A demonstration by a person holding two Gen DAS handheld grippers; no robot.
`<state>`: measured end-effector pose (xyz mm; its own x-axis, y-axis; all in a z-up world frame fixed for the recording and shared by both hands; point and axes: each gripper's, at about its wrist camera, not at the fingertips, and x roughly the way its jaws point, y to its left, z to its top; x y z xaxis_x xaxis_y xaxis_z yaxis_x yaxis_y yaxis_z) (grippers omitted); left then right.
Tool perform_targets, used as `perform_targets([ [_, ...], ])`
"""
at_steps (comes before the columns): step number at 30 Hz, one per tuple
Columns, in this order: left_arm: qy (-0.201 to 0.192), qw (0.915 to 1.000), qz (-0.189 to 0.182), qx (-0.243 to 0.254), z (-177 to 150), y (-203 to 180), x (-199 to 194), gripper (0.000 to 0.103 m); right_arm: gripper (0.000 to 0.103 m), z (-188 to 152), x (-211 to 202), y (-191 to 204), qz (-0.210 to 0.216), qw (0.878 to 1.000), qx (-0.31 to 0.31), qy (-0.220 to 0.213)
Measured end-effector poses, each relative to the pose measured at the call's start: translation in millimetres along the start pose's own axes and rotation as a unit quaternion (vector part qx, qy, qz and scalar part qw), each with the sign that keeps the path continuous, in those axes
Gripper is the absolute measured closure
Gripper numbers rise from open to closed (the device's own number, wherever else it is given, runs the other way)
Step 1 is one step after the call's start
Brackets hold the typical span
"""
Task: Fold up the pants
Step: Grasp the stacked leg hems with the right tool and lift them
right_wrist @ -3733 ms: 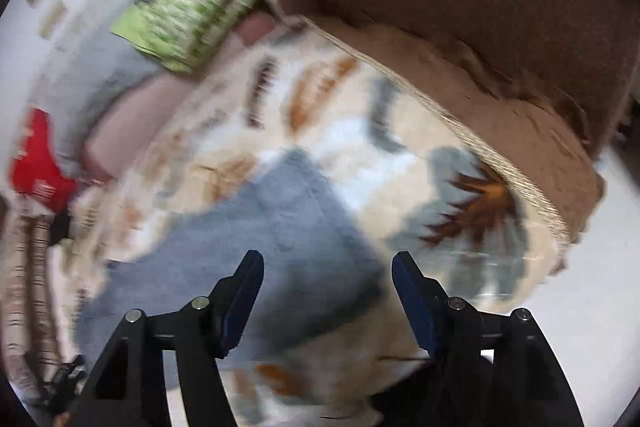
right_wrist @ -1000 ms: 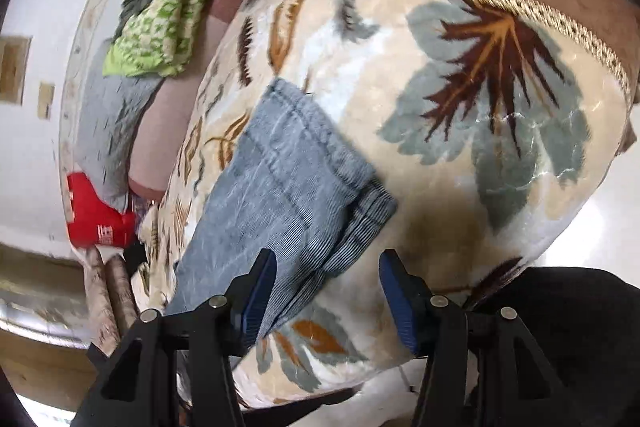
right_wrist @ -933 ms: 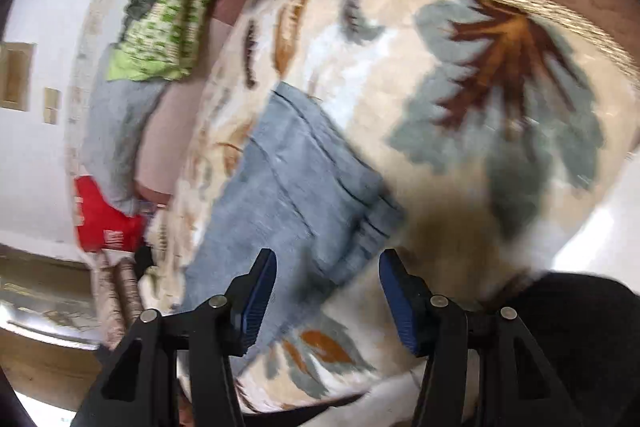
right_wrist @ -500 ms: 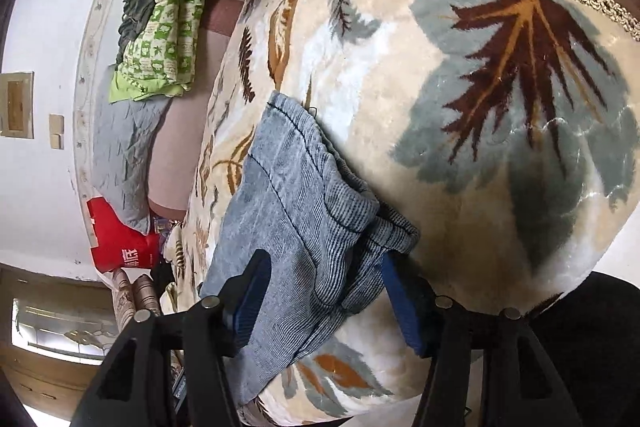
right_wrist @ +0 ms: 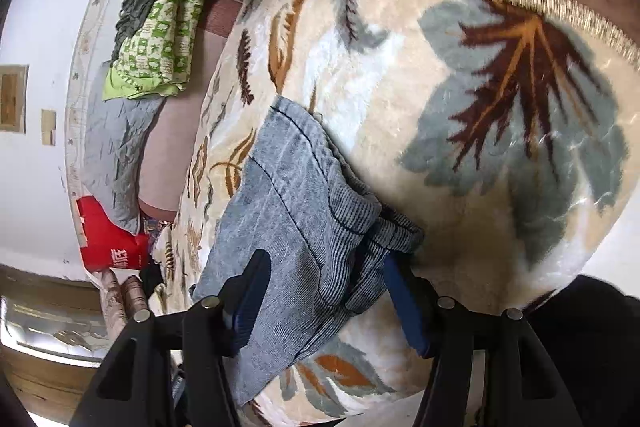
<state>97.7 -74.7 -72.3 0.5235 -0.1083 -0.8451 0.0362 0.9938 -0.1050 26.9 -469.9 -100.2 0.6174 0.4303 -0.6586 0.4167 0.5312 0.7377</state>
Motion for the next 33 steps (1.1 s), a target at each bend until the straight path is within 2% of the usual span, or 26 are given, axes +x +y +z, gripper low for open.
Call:
perform_targets([
  [6,0.014,0.9990,-0.008,0.041,1.9,-37.4,10.7,0.005,0.039,6.0,6.7,-3.5,-0.009,1.000,0.014,0.006],
  [10,0.005,0.9978,-0.026,0.061,1.8,-57.2,5.5,0.005,0.039,4.7,-0.4,-4.4,-0.017,1.000,0.013,0.007],
  [12,0.007,0.9973,-0.025,0.069,1.2,-63.3,8.6,0.005,0.039,5.5,-6.4,-12.6,-0.034,0.999,0.023,-0.002],
  [15,0.019,0.9968,-0.024,0.074,-0.3,-67.7,18.5,0.005,0.039,8.5,-3.1,-22.7,-0.032,0.999,0.042,0.002],
  [17,0.023,0.9967,-0.022,0.075,-1.2,-68.9,23.3,0.005,0.040,7.8,-0.1,-17.2,-0.041,0.999,0.030,0.004],
  [20,0.026,0.9964,-0.024,0.077,-1.4,-71.8,25.2,0.005,0.040,9.3,6.6,-10.9,-0.030,0.999,0.031,0.009],
  [21,0.023,0.9964,-0.025,0.078,-1.1,-72.9,24.2,0.005,0.042,11.2,8.4,-10.3,-0.028,0.999,0.031,0.006],
  [23,0.020,0.9962,-0.025,0.081,-0.4,-75.1,23.4,0.005,0.065,13.0,8.5,-12.1,-0.024,0.999,0.036,0.000],
  [24,0.020,0.9961,-0.022,0.083,-0.2,-76.4,24.5,0.005,0.070,13.8,8.5,-12.9,-0.027,0.999,0.033,-0.003],
  [26,0.032,0.9946,0.003,0.098,-2.5,-82.0,34.7,0.005,0.072,14.0,10.7,-15.6,-0.029,0.999,0.033,-0.001],
  [28,0.057,0.9877,0.031,0.142,-10.8,-91.7,50.0,0.003,0.073,13.3,10.6,-11.5,-0.039,0.999,0.019,-0.004],
  [29,0.037,0.9855,0.040,0.161,-13.1,-94.7,47.7,0.001,0.074,12.8,10.1,-6.8,-0.047,0.999,0.006,-0.006],
  [33,0.030,0.9785,0.058,0.196,-15.5,-102.8,45.9,0.001,0.077,9.0,4.8,22.3,-0.079,0.995,-0.062,-0.026],
])
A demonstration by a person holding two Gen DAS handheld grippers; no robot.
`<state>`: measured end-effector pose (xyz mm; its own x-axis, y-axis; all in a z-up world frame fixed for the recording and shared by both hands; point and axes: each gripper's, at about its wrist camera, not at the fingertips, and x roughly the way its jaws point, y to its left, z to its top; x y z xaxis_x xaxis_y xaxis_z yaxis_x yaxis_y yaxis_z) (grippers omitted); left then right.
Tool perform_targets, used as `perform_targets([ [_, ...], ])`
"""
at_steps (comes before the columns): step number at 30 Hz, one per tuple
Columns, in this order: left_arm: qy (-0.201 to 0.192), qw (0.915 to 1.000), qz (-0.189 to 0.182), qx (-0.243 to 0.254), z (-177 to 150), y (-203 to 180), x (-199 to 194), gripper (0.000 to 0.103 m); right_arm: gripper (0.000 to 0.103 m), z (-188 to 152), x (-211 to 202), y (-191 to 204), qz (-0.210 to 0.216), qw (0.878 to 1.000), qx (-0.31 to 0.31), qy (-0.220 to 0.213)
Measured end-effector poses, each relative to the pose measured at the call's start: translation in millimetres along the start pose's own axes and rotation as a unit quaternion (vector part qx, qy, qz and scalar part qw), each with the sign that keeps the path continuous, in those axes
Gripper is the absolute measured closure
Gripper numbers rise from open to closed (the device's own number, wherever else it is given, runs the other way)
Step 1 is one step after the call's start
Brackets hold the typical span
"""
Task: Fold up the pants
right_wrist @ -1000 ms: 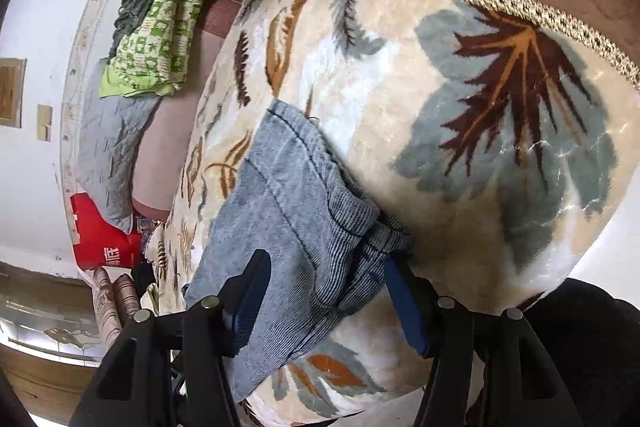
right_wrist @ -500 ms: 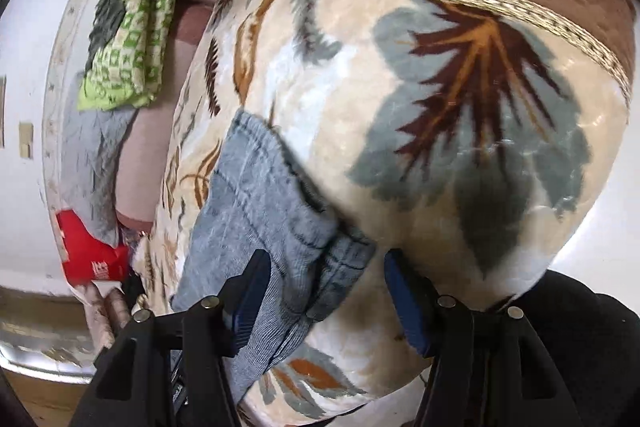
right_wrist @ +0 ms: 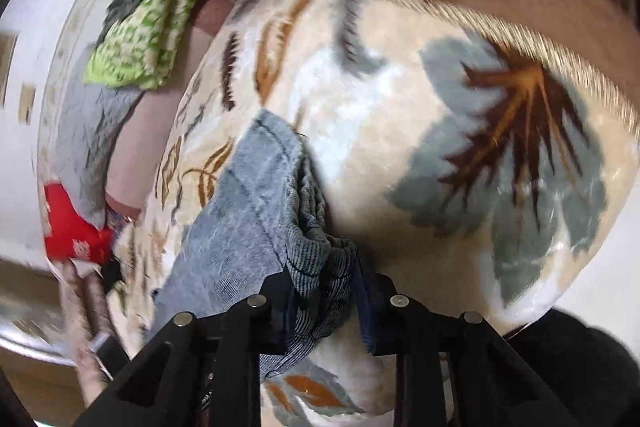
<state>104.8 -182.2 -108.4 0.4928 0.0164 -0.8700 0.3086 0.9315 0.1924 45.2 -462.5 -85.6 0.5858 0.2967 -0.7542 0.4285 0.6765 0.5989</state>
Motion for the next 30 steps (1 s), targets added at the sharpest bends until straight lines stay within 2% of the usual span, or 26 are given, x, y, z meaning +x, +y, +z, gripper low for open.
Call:
perform_targets([
  [3,0.003,0.9999,-0.008,-0.006,-0.5,1.9,2.2,0.001,0.078,-1.9,-15.1,36.7,-0.014,0.997,-0.066,-0.028],
  [5,0.008,0.9986,-0.041,-0.031,-1.3,13.5,3.3,0.002,0.078,-7.4,-29.2,76.6,-0.016,0.991,-0.125,-0.053],
  [7,0.013,0.9951,-0.070,-0.069,-4.6,33.0,-0.6,0.003,0.078,-20.4,-40.1,119.8,-0.011,0.979,-0.190,-0.076],
  [9,-0.004,0.9903,-0.083,-0.111,-12.5,52.6,-16.3,0.004,0.078,-43.2,-44.7,165.7,-0.001,0.960,-0.263,-0.092],
  [11,-0.032,0.9815,-0.095,-0.163,-26.7,87.3,-36.3,0.004,0.078,-80.5,-39.8,210.3,0.015,0.936,-0.338,-0.095],
  [14,-0.059,0.9666,-0.064,-0.241,-61.1,153.9,-63.3,0.004,0.077,-145.1,-12.2,254.0,0.036,0.900,-0.428,-0.070],
  [15,-0.063,0.9609,-0.053,-0.264,-72.3,171.0,-68.1,0.004,0.075,-159.2,-4.3,258.1,0.044,0.896,-0.438,-0.058],
  [16,-0.065,0.9539,-0.041,-0.290,-85.9,191.7,-72.9,0.004,0.072,-175.8,11.1,261.9,0.056,0.895,-0.442,-0.033],
  [17,-0.060,0.9470,-0.027,-0.314,-98.3,210.5,-75.4,0.004,0.064,-191.7,31.2,262.3,0.061,0.895,-0.442,-0.008],
  [18,-0.057,0.9425,-0.020,-0.329,-105.4,222.8,-75.3,0.004,0.033,-202.8,49.9,260.5,0.058,0.892,-0.448,0.016],
  [19,-0.052,0.9383,-0.012,-0.342,-113.8,233.0,-76.7,0.004,0.022,-217.0,83.4,254.3,0.040,0.889,-0.452,0.067],
  [21,-0.045,0.9345,-0.009,-0.353,-123.6,244.7,-79.7,0.004,0.022,-228.4,116.1,238.4,0.027,0.894,-0.428,0.129],
  [22,-0.049,0.9339,-0.010,-0.354,-122.9,246.1,-80.4,0.004,0.022,-228.5,108.3,233.6,0.047,0.897,-0.426,0.104],
  [23,-0.057,0.9333,-0.013,-0.354,-120.1,244.4,-85.4,0.004,0.022,-223.0,97.5,230.5,0.068,0.901,-0.416,0.103],
  [24,-0.063,0.9337,-0.020,-0.352,-116.7,243.0,-86.7,0.004,0.022,-211.8,86.0,224.6,0.093,0.910,-0.389,0.112],
  [27,-0.084,0.9421,-0.051,-0.321,-90.1,219.5,-96.6,0.004,0.021,-170.8,52.4,198.8,0.140,0.940,-0.298,0.087],
  [29,-0.096,0.9524,-0.076,-0.279,-68.7,191.9,-100.1,0.004,0.017,-145.7,40.7,176.3,0.160,0.956,-0.237,0.064],
  [30,-0.098,0.9571,-0.081,-0.261,-62.2,178.1,-100.1,0.004,0.013,-132.9,43.7,159.5,0.171,0.963,-0.196,0.068],
])
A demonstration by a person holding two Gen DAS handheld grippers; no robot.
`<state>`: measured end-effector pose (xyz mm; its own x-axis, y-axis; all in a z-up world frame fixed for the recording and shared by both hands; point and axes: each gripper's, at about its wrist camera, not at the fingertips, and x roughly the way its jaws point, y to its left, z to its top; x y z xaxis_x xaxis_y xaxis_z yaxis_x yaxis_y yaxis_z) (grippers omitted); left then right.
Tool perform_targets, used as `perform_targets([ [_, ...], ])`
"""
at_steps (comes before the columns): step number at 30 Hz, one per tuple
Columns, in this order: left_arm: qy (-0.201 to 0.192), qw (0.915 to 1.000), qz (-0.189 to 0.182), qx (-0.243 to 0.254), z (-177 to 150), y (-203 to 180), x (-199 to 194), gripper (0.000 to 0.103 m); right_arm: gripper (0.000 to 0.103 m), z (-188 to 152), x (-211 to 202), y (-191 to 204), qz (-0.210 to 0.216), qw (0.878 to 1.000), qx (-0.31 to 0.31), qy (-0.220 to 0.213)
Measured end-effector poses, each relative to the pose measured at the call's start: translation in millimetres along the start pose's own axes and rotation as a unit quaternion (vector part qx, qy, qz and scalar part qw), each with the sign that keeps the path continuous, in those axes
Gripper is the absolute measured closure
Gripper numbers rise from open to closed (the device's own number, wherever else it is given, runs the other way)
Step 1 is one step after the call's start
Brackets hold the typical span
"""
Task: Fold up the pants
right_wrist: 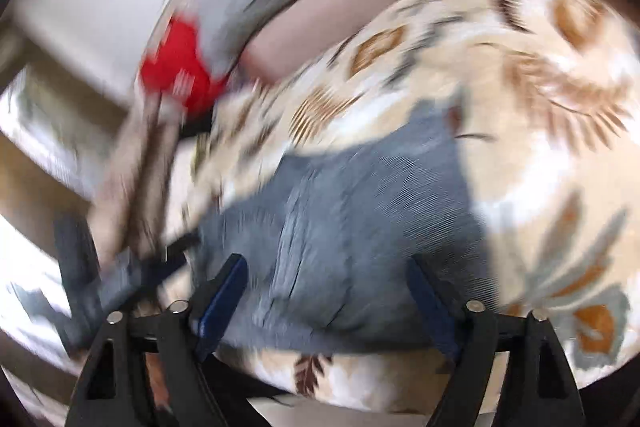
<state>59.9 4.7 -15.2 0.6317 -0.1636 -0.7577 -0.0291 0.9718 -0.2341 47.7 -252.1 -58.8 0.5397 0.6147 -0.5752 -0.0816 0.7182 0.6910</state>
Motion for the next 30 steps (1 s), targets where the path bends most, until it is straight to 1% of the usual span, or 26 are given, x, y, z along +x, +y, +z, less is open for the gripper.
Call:
perform_targets([
  [1,0.003,0.9999,0.003,0.016,-3.1,-11.2,2.3,0.004,0.012,3.5,4.1,-10.7,0.005,1.000,0.025,0.010],
  [2,0.018,0.9982,0.022,0.052,-10.1,-27.7,16.7,0.004,0.012,1.8,17.1,-31.3,0.000,0.997,0.061,0.053],
  [3,0.042,0.9947,0.044,0.083,-18.9,-36.4,31.2,0.004,0.015,-2.9,29.5,-48.4,0.000,0.991,0.088,0.099],
  [4,0.078,0.9884,0.068,0.111,-29.9,-41.0,49.9,0.004,0.016,-1.6,25.5,-52.0,0.017,0.991,0.093,0.095],
  [5,0.116,0.9814,0.085,0.127,-41.2,-41.8,69.4,0.004,0.015,3.4,18.9,-51.3,0.026,0.991,0.096,0.093],
  [6,0.131,0.9785,0.094,0.129,-53.4,-38.2,81.9,0.002,0.015,13.3,9.0,-45.3,0.029,0.992,0.087,0.085],
  [7,0.104,0.9820,0.091,0.128,-55.8,-37.8,77.7,0.002,0.015,23.9,1.6,-37.3,0.035,0.994,0.070,0.073],
  [9,0.107,0.9809,0.096,0.131,-53.7,-40.5,74.0,0.003,0.015,50.5,-3.0,-22.1,0.044,0.996,0.035,0.068],
  [10,0.103,0.9812,0.096,0.132,-51.2,-41.8,70.7,0.003,0.015,63.4,0.1,-16.8,0.032,0.997,0.021,0.067],
  [11,0.090,0.9820,0.098,0.134,-48.1,-43.5,64.8,0.003,0.015,76.8,5.6,-14.7,0.015,0.998,0.009,0.065],
  [13,0.048,0.9852,0.091,0.137,-39.6,-51.6,48.1,0.003,0.017,108.3,26.7,-16.2,-0.035,0.996,-0.028,0.073],
  [14,0.036,0.9863,0.081,0.139,-37.5,-55.6,43.6,0.003,0.022,118.8,37.5,-19.5,-0.055,0.995,-0.036,0.079],
  [15,0.026,0.9866,0.065,0.147,-36.3,-62.2,40.5,0.003,0.038,126.5,52.3,-22.9,-0.073,0.992,-0.043,0.094],
  [16,0.027,0.9847,0.055,0.163,-37.8,-69.9,43.1,0.003,0.051,132.1,68.1,-27.7,-0.078,0.989,-0.044,0.119],
  [17,0.035,0.9816,0.056,0.179,-40.1,-76.4,49.9,0.003,0.055,135.2,81.7,-34.3,-0.079,0.986,-0.042,0.143],
  [19,0.075,0.9691,0.084,0.219,-53.5,-84.0,80.7,0.003,0.072,134.0,107.4,-32.4,-0.091,0.978,-0.058,0.180],
  [20,0.093,0.9663,0.091,0.222,-59.6,-81.8,92.2,0.002,0.077,134.7,116.6,-27.8,-0.102,0.974,-0.075,0.187],
  [21,0.075,0.9728,0.079,0.204,-62.0,-76.4,90.6,0.002,0.085,137.0,121.0,-21.9,-0.112,0.972,-0.095,0.184],
  [22,0.068,0.9761,0.072,0.194,-62.2,-73.0,88.8,0.002,0.086,138.0,120.9,-22.0,-0.118,0.972,-0.100,0.177],
  [23,0.069,0.9756,0.072,0.195,-61.7,-73.6,89.3,0.001,0.086,141.1,120.3,-24.3,-0.126,0.972,-0.100,0.170],
  [24,0.070,0.9745,0.075,0.200,-61.5,-75.3,89.7,0.001,0.086,141.2,125.5,-28.0,-0.148,0.970,-0.105,0.164],
  [26,0.074,0.9750,0.069,0.198,-60.9,-74.2,90.0,0.001,0.080,134.0,126.2,-31.4,-0.146,0.972,-0.107,0.151],
  [27,0.074,0.9755,0.067,0.196,-60.6,-72.6,89.9,0.001,0.072,133.7,119.9,-32.1,-0.138,0.975,-0.102,0.141],
  [28,0.073,0.9757,0.066,0.196,-61.3,-72.0,89.6,0.001,0.057,134.5,109.4,-35.4,-0.130,0.980,-0.079,0.129],
  [29,0.071,0.9756,0.066,0.197,-61.7,-72.4,89.3,0.001,0.050,135.1,95.2,-38.1,-0.126,0.984,-0.054,0.112],
  [30,0.071,0.9757,0.067,0.196,-60.3,-72.6,90.3,0.001,0.046,133.6,77.7,-37.3,-0.120,0.988,-0.042,0.090],
])
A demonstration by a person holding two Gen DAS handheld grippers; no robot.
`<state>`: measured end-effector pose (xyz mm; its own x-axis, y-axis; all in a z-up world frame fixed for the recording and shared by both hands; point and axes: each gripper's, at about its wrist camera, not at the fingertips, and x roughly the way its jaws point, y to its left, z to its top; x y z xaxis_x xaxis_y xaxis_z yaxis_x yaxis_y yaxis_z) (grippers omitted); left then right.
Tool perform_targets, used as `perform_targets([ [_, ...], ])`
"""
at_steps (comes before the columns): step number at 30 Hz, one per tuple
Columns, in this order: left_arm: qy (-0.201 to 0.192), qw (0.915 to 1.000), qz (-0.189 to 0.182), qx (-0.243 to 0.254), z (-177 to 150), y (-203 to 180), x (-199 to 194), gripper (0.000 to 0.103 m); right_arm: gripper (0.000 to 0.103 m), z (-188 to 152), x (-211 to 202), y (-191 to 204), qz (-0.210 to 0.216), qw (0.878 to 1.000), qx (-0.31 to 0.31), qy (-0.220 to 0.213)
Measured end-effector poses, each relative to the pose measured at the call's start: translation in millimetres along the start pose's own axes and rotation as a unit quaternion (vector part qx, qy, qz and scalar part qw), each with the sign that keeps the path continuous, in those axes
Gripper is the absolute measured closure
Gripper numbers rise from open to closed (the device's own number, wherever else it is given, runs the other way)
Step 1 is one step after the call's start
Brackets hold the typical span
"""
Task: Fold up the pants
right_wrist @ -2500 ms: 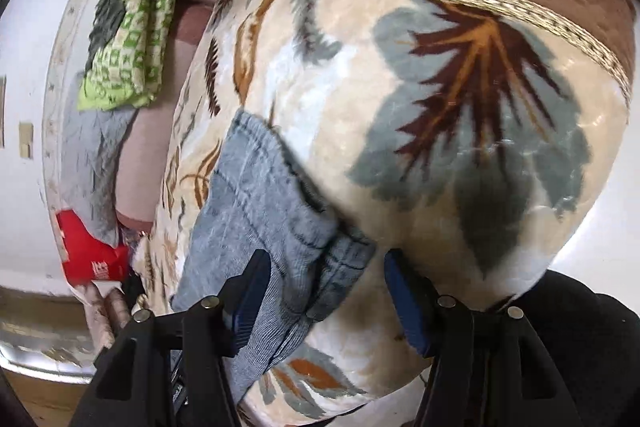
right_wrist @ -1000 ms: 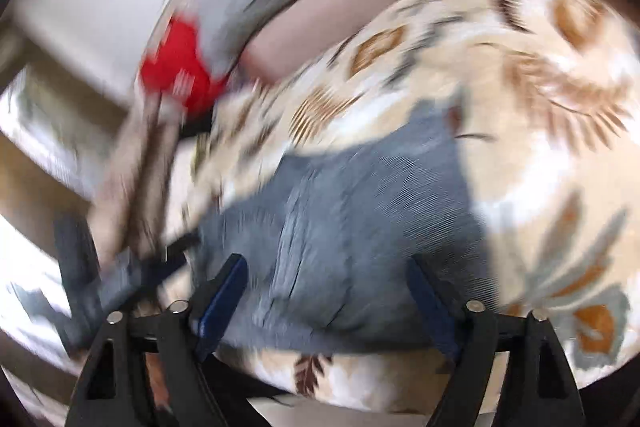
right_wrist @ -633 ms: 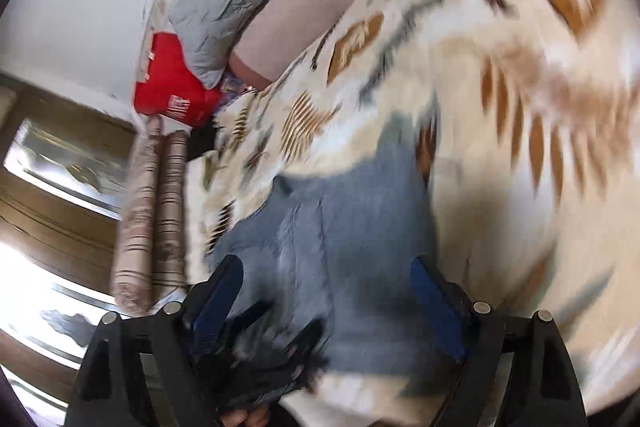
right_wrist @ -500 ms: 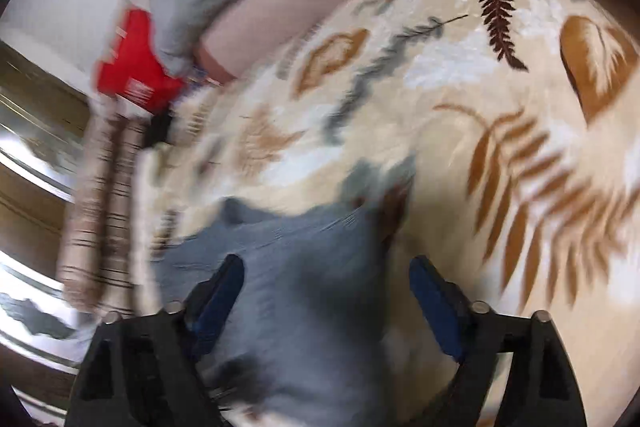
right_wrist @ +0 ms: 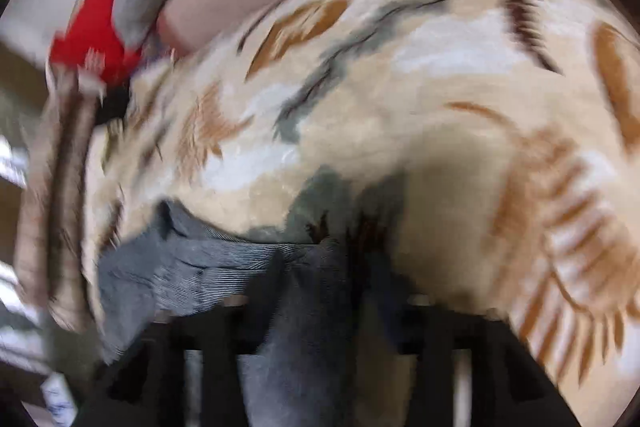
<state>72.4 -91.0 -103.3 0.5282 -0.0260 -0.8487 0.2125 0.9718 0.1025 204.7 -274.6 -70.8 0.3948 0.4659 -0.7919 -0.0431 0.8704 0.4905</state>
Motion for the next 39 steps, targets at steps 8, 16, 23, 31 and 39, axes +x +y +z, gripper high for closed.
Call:
perform_targets([
  [8,-0.040,0.9978,-0.005,-0.053,5.1,28.3,-31.8,0.002,0.041,-84.7,-53.9,10.4,0.144,0.989,0.043,0.014],
  [16,0.001,0.9967,0.010,-0.081,-5.4,43.9,-22.0,0.001,0.045,-99.7,-39.3,16.4,0.052,0.998,0.002,0.043],
  [23,0.024,0.9980,0.020,-0.055,-14.0,34.1,-3.4,0.000,0.038,-44.8,-28.4,59.6,-0.015,0.997,-0.065,-0.037],
  [31,-0.006,0.9981,0.015,-0.060,-18.1,36.3,-6.1,0.000,0.021,-52.9,34.6,65.7,-0.117,0.983,-0.140,0.002],
  [39,-0.010,0.9977,0.016,-0.065,-19.9,35.2,-9.1,0.000,0.018,-55.8,32.8,63.9,-0.117,0.982,-0.151,-0.014],
])
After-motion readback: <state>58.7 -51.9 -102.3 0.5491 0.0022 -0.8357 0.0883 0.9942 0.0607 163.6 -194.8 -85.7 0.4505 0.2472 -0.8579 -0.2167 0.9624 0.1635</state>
